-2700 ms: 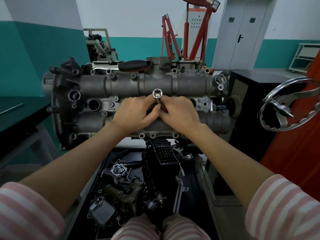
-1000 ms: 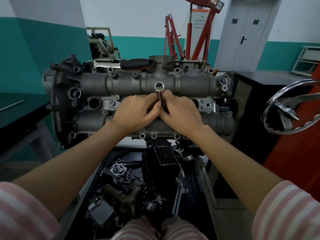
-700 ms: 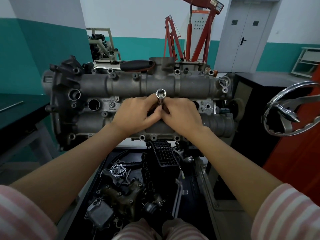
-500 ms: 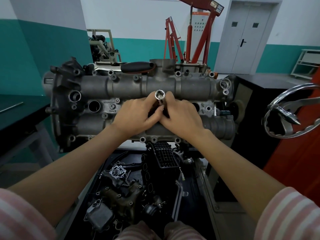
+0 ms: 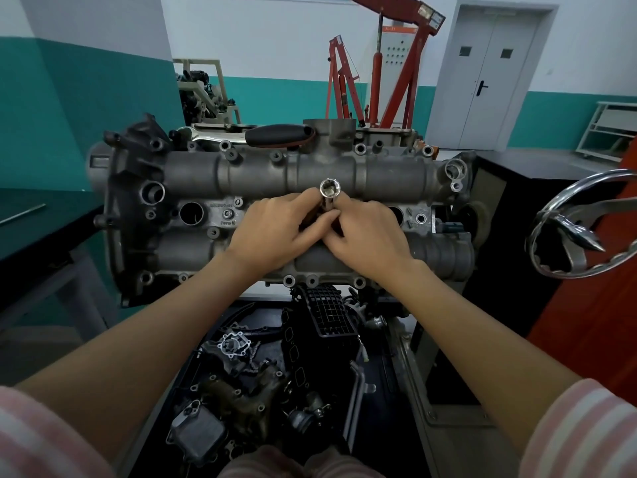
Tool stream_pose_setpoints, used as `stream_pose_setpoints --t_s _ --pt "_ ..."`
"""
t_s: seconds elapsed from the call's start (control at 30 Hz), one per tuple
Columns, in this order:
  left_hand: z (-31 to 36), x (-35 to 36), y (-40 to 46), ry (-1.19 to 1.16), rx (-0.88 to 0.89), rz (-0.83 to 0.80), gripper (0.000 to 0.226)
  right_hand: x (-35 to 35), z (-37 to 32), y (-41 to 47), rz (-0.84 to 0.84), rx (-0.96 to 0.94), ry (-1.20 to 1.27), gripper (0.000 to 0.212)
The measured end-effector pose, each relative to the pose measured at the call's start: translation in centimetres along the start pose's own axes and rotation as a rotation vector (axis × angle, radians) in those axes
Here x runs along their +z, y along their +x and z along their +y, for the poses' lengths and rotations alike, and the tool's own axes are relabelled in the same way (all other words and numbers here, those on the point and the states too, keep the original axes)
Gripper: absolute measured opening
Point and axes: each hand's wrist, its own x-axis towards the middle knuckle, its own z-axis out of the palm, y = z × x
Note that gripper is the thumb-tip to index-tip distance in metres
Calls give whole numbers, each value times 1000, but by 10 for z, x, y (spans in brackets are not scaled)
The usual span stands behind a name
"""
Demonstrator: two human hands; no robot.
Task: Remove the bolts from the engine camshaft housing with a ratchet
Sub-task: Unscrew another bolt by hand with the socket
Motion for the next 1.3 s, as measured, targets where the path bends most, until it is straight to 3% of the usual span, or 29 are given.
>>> stream_pose_setpoints --t_s 0.17,0.4,0.73,0.97,1.3 --pt "1 0 -1 23 38 12 44 -1 -1 1 -5 29 57 35" --pt "-2 1 0 4 -2 -12 54 -2 -1 1 -21 30 40 26" --pt "1 0 -1 28 50 16 41 -2 -2 0 9 17 37 34" --pt "0 1 -1 22 32 -8 50 -3 -2 -1 -20 33 47 23" --pt "0 1 -1 14 38 15 48 0 -1 -1 4 -2 20 32"
